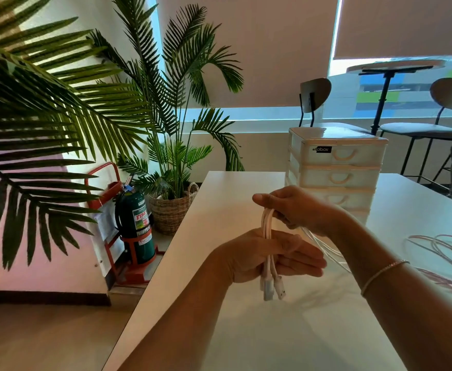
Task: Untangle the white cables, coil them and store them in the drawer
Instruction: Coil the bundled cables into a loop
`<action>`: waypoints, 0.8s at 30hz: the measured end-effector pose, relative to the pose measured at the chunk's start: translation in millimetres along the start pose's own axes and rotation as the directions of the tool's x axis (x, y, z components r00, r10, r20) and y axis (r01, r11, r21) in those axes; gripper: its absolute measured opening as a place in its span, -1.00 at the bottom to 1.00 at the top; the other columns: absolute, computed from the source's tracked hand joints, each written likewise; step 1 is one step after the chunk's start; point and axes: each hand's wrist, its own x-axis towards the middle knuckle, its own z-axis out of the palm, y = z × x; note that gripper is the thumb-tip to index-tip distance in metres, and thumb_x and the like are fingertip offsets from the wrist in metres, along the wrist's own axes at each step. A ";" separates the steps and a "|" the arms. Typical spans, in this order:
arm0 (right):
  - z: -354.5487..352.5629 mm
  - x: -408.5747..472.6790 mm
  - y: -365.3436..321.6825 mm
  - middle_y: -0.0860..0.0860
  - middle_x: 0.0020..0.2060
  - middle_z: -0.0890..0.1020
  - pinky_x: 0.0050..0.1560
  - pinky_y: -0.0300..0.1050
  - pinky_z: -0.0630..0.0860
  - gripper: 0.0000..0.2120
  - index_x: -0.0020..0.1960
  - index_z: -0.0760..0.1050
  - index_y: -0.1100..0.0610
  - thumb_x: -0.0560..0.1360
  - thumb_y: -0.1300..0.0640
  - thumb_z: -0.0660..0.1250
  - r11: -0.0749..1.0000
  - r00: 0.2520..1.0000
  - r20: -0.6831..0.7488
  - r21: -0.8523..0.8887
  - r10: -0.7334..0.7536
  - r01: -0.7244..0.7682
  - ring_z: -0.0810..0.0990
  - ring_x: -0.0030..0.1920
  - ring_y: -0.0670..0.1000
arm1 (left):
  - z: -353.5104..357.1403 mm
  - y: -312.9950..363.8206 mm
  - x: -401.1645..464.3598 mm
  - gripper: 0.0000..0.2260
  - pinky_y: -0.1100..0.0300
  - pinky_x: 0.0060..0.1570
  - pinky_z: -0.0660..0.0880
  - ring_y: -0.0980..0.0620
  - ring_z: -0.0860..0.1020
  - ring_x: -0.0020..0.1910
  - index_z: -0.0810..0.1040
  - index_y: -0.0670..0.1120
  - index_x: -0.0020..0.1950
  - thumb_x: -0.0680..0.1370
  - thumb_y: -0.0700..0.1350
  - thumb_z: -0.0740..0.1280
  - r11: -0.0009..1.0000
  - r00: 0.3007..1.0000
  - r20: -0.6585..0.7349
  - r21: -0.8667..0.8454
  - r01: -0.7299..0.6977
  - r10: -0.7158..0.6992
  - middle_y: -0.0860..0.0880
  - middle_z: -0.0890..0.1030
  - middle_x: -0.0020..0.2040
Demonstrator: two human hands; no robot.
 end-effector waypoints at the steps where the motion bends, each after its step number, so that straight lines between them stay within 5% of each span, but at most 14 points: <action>1: 2.2 1.6 -0.9 -0.06 -0.56 0.28 -0.43 -0.20 0.17 -0.56 -0.43 0.32 0.13 0.38 -0.19 0.27 1.000 1.000 -0.003 -0.005 -0.008 0.008 0.18 -0.51 -0.07 | 0.9 -1.9 1.6 -0.63 0.13 0.23 0.46 -0.03 0.61 0.07 0.64 -0.15 0.07 0.40 0.08 0.42 1.000 1.000 0.006 -0.014 -0.006 0.007 -0.07 0.66 0.03; 9: 3.2 3.4 4.7 -0.04 -0.52 0.44 -0.27 -0.13 0.39 -0.49 -0.34 0.44 0.14 0.24 -0.34 0.20 0.998 0.996 -0.052 0.009 -0.068 0.068 0.40 -0.49 -0.09 | 4.6 2.9 4.9 -0.73 0.08 0.26 0.44 0.01 0.60 0.11 0.62 -0.05 0.13 0.44 -0.11 0.38 0.982 0.981 0.053 -0.034 -0.185 0.186 0.00 0.65 0.08; 12: 0.4 -0.3 12.6 -0.02 -0.48 0.54 -0.31 -0.19 0.49 -0.52 -0.28 0.50 0.17 0.29 -0.27 0.19 0.971 0.997 0.030 0.231 -0.072 0.063 0.52 -0.44 -0.08 | 2.7 4.1 4.3 -0.76 0.12 0.19 0.49 0.02 0.62 0.06 0.64 -0.08 0.09 0.44 -0.15 0.35 0.961 0.962 -0.008 -0.021 -0.274 0.274 -0.01 0.66 0.04; 14: 0.0 -4.7 19.2 -0.04 -0.53 0.52 -0.49 -0.29 0.42 -0.55 -0.32 0.47 0.17 0.30 -0.25 0.21 0.904 0.991 0.102 0.425 -0.092 0.040 0.49 -0.51 -0.10 | -0.4 8.3 2.8 -0.77 0.16 0.13 0.53 0.04 0.64 0.02 0.65 -0.08 0.06 0.41 -0.14 0.37 0.941 0.939 -0.077 -0.004 -0.338 0.336 0.00 0.68 0.00; 18: 7.8 -7.2 34.9 -0.07 -0.58 0.28 -0.56 -0.31 0.09 -0.59 -0.39 0.33 0.11 0.60 0.01 0.06 0.939 0.997 0.071 0.344 -0.033 0.007 0.16 -0.57 -0.13 | -8.3 16.7 -0.5 -0.74 0.23 0.05 0.56 0.09 0.64 -0.02 0.67 -0.05 0.03 0.35 -0.15 0.39 0.881 0.862 -0.209 -0.005 -0.473 0.462 0.02 0.69 -0.03; 24: 19.0 -14.9 34.2 -0.08 -0.53 0.27 -0.53 -0.31 0.06 -0.75 -0.18 0.38 0.10 0.43 -0.09 0.14 0.949 0.989 0.140 0.316 -0.050 0.004 0.12 -0.54 -0.14 | -24.7 20.8 -5.7 -0.57 0.21 0.11 0.52 0.06 0.57 0.17 0.63 -0.05 0.12 0.27 -0.11 0.53 0.810 0.776 -0.331 -0.055 -0.584 0.537 0.00 0.63 0.14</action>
